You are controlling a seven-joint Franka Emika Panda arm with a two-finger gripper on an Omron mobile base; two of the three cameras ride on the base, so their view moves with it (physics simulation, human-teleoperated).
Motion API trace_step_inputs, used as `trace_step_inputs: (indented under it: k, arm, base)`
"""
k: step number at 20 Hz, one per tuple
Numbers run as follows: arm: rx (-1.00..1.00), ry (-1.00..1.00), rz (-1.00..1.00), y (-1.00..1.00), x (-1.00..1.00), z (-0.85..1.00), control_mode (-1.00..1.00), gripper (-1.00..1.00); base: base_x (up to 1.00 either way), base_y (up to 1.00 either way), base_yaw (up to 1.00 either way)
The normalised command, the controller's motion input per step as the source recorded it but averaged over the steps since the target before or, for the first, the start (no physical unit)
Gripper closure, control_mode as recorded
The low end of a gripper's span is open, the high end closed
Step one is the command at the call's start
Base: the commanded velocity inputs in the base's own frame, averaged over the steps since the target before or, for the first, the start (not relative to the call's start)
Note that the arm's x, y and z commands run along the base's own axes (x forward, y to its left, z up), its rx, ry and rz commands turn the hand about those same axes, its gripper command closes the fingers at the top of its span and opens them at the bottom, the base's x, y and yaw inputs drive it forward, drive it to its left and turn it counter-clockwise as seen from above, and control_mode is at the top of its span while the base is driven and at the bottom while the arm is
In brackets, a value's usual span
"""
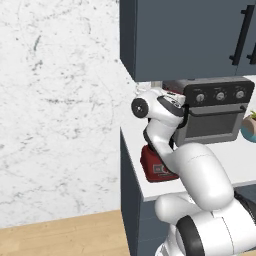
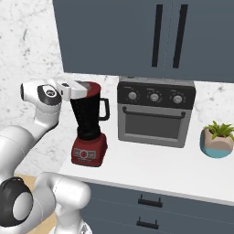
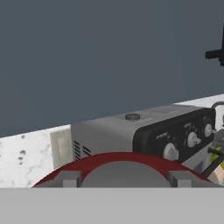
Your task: Close the lid blender by securely placing the lid on top.
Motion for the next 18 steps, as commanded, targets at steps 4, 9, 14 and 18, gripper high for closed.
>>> trace_step_inputs:
  k: [4, 9, 14, 18]
  arm:
    - [-0.09, 0.0, 0.0, 0.0, 0.0, -0.5, -1.0, 1.0]
    - [-0.01, 0.02, 0.0, 0.0, 0.0, -0.04, -1.0, 1.0]
    - [0.0, 0.0, 0.0, 0.0, 0.0, 0.0, -1.0, 1.0]
    - [0.0, 0.0, 0.0, 0.0, 0.0, 0.0, -1.0, -1.0]
  base:
    - [0.0, 0.0, 0.0]
    - [0.0, 0.0, 0.0]
    - [0.0, 0.0, 0.0]
    - [0.0, 0.0, 0.0]
